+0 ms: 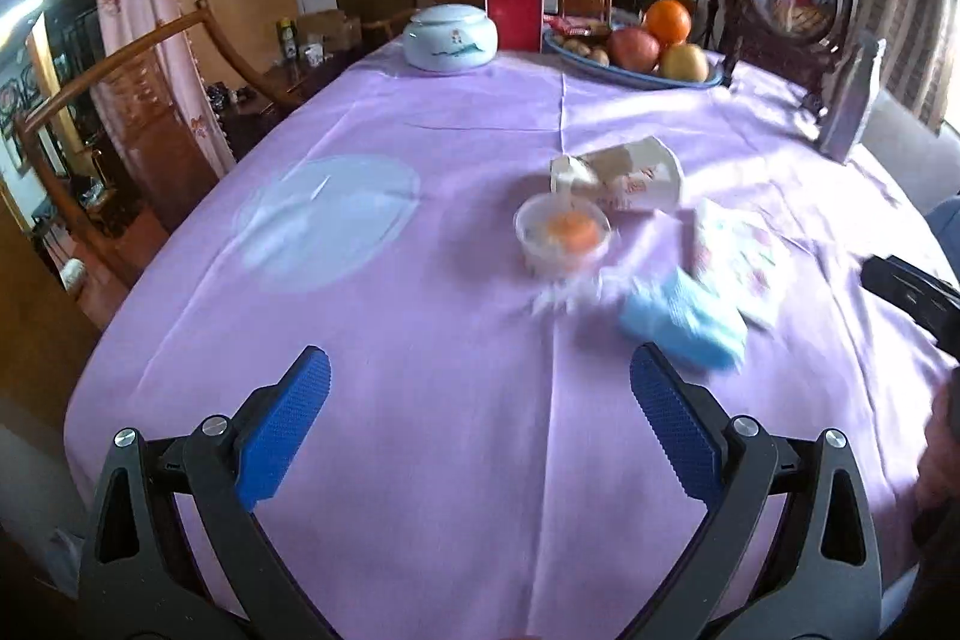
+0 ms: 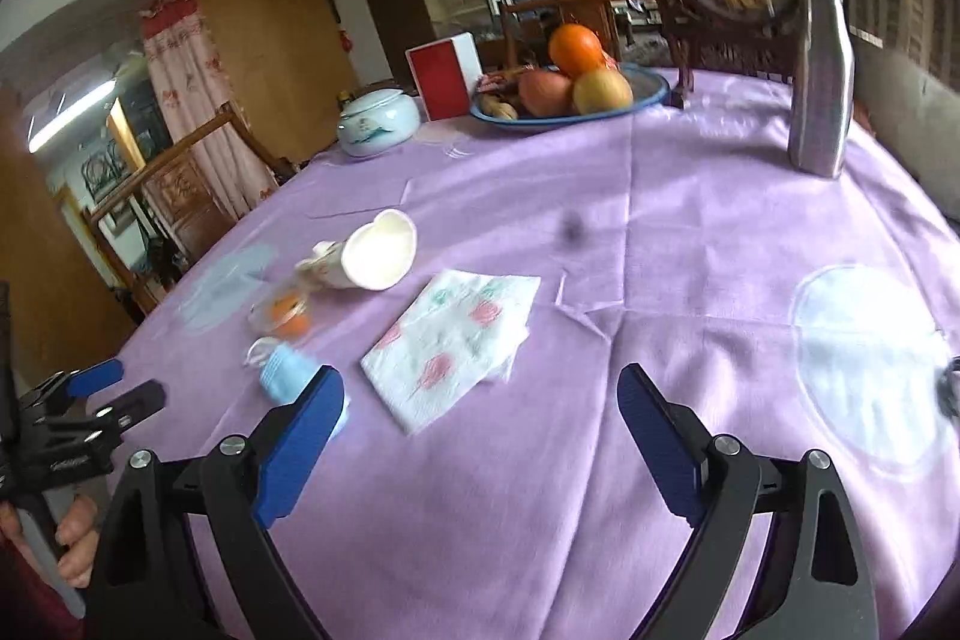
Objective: Collect trash
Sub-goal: 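Grasp the clear plastic cup with the left gripper while the right gripper reaches the blue face mask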
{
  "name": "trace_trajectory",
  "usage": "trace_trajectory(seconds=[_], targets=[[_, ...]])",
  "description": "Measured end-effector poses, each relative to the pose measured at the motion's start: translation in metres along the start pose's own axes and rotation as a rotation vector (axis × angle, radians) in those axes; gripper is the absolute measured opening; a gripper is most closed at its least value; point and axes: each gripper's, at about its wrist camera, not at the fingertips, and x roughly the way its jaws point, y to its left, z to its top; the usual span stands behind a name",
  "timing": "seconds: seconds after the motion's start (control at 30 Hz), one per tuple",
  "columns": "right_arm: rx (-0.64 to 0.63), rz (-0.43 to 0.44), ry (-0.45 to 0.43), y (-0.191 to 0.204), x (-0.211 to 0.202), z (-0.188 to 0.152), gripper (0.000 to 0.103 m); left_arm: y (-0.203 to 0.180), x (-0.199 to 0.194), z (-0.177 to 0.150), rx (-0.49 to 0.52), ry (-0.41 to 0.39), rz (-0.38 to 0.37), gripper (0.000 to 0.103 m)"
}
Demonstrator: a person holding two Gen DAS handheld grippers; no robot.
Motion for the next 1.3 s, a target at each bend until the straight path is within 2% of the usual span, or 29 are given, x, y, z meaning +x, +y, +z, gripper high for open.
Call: trace_trajectory(seconds=[0.13,0.23,0.33,0.47,0.63,0.7,0.77,0.8,0.83,0.97,1.17,1.3], targets=[[0.041,0.066,0.013,-0.012,0.011,0.005,0.091,-0.024,0.035,0.033,0.057,0.020,0.041,0.096],[0.061,0.092,0.024,-0.017,0.014,0.005,0.093,-0.040,0.067,0.049,0.086,0.069,0.026,0.097],[0.062,0.067,0.048,-0.017,0.019,0.003,0.093,-0.042,0.092,0.056,0.067,0.112,0.004,0.097],[0.085,0.090,0.028,-0.020,0.014,0.004,0.093,-0.035,0.116,0.056,0.031,0.155,-0.009,0.097],[0.104,0.107,0.035,-0.022,0.012,0.003,0.093,-0.020,0.125,0.053,-0.035,0.199,-0.024,0.096],[0.105,0.104,0.044,-0.023,0.014,0.003,0.093,-0.019,0.124,0.053,-0.042,0.193,-0.010,0.093],[0.102,0.100,0.057,-0.022,0.016,0.002,0.093,-0.020,0.119,0.054,-0.033,0.168,-0.004,0.080],[0.099,0.099,0.062,-0.022,0.017,0.002,0.093,-0.021,0.118,0.055,-0.027,0.159,-0.010,0.066],[0.094,0.095,0.065,-0.021,0.018,0.001,0.093,-0.022,0.115,0.054,-0.019,0.152,-0.026,0.063],[0.070,0.079,0.076,-0.018,0.021,0.001,0.093,-0.019,0.107,0.057,-0.035,0.120,-0.055,0.063],[0.016,0.082,0.086,-0.009,0.023,-0.001,0.092,0.006,0.089,0.063,-0.148,0.033,-0.063,0.063],[-0.064,0.124,0.086,0.010,0.023,-0.003,0.087,0.018,0.091,0.065,-0.202,0.038,-0.049,0.063]])
